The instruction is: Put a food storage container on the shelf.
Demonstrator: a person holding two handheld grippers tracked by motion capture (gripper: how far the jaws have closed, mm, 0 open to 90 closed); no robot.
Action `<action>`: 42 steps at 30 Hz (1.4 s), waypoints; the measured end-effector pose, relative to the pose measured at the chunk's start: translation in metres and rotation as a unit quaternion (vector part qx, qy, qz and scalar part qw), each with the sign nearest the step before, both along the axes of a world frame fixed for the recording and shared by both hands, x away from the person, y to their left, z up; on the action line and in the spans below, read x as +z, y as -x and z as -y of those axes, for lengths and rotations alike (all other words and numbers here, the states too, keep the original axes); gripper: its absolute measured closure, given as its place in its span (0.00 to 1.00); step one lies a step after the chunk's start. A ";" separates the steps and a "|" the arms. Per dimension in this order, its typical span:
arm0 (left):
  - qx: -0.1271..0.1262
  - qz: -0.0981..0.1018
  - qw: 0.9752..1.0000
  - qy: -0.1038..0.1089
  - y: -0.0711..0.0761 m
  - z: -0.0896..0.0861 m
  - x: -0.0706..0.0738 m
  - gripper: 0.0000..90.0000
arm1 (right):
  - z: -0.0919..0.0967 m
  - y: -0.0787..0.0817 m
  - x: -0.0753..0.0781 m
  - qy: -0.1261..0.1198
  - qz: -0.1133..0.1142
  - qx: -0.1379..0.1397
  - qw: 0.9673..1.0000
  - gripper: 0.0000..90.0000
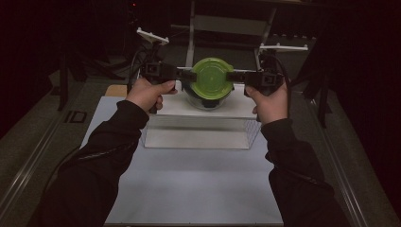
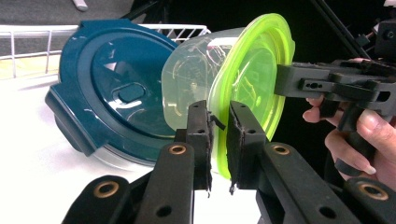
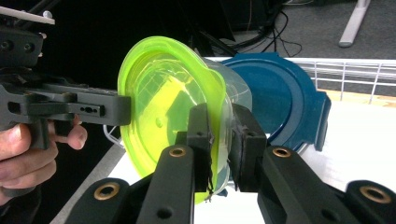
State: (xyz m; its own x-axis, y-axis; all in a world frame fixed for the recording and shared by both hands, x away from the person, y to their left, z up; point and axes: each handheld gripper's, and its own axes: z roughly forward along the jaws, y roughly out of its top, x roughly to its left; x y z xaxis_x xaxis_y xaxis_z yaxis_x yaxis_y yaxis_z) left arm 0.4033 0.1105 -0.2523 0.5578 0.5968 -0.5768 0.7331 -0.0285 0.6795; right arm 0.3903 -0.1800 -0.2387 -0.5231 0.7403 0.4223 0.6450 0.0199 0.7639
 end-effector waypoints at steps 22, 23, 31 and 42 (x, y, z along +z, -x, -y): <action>0.040 0.030 0.999 -0.002 -0.026 0.007 -0.004 0.74 | -0.003 -0.033 -0.004 -0.004 -0.024 -0.048 0.999 0.79; 0.043 0.032 0.999 -0.004 -0.027 0.007 -0.005 0.73 | -0.003 -0.034 -0.004 -0.005 -0.024 -0.049 0.999 0.79; 0.054 0.060 0.996 -0.021 -0.033 0.008 -0.006 0.62 | -0.005 -0.043 -0.007 -0.015 -0.031 -0.060 0.998 0.77; 0.056 0.088 0.995 -0.004 -0.025 0.004 0.004 0.46 | -0.004 -0.039 -0.002 -0.016 0.000 -0.049 0.999 0.51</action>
State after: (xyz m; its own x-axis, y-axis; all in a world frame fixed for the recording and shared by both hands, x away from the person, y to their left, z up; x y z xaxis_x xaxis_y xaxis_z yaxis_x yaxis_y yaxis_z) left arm 0.4286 0.1065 -0.2485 0.5790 0.6655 -0.4710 0.6023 0.0403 0.7973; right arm 0.4298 -0.1763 -0.2404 -0.4485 0.7747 0.4457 0.6423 -0.0673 0.7634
